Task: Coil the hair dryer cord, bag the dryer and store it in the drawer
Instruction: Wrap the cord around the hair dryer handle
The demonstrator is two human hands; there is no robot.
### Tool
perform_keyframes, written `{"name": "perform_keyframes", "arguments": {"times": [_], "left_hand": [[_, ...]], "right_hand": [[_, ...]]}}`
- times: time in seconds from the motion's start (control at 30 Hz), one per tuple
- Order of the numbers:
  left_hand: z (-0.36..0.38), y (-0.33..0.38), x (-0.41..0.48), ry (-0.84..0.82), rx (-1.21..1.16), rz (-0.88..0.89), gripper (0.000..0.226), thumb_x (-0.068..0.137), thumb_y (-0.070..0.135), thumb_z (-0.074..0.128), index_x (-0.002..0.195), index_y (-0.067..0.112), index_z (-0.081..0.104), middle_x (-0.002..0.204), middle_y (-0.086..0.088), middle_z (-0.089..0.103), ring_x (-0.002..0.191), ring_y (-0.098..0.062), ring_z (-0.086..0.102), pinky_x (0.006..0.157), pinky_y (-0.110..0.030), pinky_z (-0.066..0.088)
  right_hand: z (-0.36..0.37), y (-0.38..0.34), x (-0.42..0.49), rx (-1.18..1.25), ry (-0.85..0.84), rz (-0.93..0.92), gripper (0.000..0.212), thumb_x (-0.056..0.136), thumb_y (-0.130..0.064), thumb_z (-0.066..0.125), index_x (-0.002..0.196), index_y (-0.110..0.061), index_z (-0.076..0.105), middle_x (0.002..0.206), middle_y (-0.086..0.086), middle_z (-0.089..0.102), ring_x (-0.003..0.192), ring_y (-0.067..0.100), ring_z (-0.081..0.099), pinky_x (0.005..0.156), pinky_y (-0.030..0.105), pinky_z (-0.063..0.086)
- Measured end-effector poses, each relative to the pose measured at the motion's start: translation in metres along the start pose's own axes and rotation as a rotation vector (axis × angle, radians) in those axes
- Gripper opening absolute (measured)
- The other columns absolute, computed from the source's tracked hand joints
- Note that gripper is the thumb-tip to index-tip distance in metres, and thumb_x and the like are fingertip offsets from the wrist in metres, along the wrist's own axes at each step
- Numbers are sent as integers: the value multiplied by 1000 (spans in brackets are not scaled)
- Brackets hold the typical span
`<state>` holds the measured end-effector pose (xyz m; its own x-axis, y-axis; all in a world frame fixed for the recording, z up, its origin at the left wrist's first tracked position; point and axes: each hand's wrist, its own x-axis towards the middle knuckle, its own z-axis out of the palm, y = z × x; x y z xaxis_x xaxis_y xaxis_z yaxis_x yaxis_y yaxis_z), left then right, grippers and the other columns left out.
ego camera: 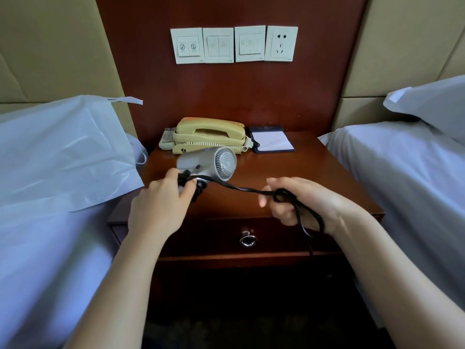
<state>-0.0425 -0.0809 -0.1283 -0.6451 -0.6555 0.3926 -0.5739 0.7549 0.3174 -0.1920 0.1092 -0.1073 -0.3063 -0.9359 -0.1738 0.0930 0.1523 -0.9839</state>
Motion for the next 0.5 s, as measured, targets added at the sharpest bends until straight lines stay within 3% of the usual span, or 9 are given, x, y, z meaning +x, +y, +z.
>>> {"name": "perform_keyframes", "arguments": {"times": [0.13, 0.2, 0.3, 0.37, 0.5], "left_hand": [[-1, -4, -3, -26, -22, -39, 42, 93, 51, 33, 120, 23, 49, 104, -17, 63, 96, -42, 57, 76, -42, 45], [-2, -1, -6, -42, -28, -8, 42, 91, 55, 31, 115, 27, 51, 97, -12, 64, 92, -39, 58, 74, -41, 46], [-8, 7, -14, -69, -56, 64, 41, 88, 58, 30, 108, 32, 53, 89, -5, 66, 88, -33, 58, 72, -39, 46], [-12, 15, -21, -155, -126, 100, 44, 85, 61, 26, 104, 33, 55, 84, -4, 64, 85, -32, 60, 73, -39, 48], [-20, 28, -27, -336, -373, 149, 37, 87, 55, 30, 63, 38, 51, 58, 0, 48, 63, -32, 64, 67, -38, 50]], "right_hand": [[8, -1, -4, -171, 135, -141, 33, 90, -32, 52, 60, -16, 52, 49, -8, 29, 47, 9, 20, 43, 19, 16], [9, -5, -5, -297, 281, -267, 38, 94, -26, 51, 57, -15, 47, 49, -7, 31, 46, 8, 25, 44, 15, 23], [7, -11, -7, -486, 507, -501, 39, 95, -19, 50, 57, -9, 47, 53, 2, 35, 51, 12, 30, 50, 23, 24], [5, -15, -8, -618, 615, -624, 38, 94, -19, 51, 56, -13, 49, 49, -6, 40, 48, 6, 32, 49, 20, 25], [-3, -25, -8, -728, 671, -678, 34, 93, -20, 54, 60, -13, 55, 45, -17, 49, 43, 1, 42, 47, 11, 27]]}}
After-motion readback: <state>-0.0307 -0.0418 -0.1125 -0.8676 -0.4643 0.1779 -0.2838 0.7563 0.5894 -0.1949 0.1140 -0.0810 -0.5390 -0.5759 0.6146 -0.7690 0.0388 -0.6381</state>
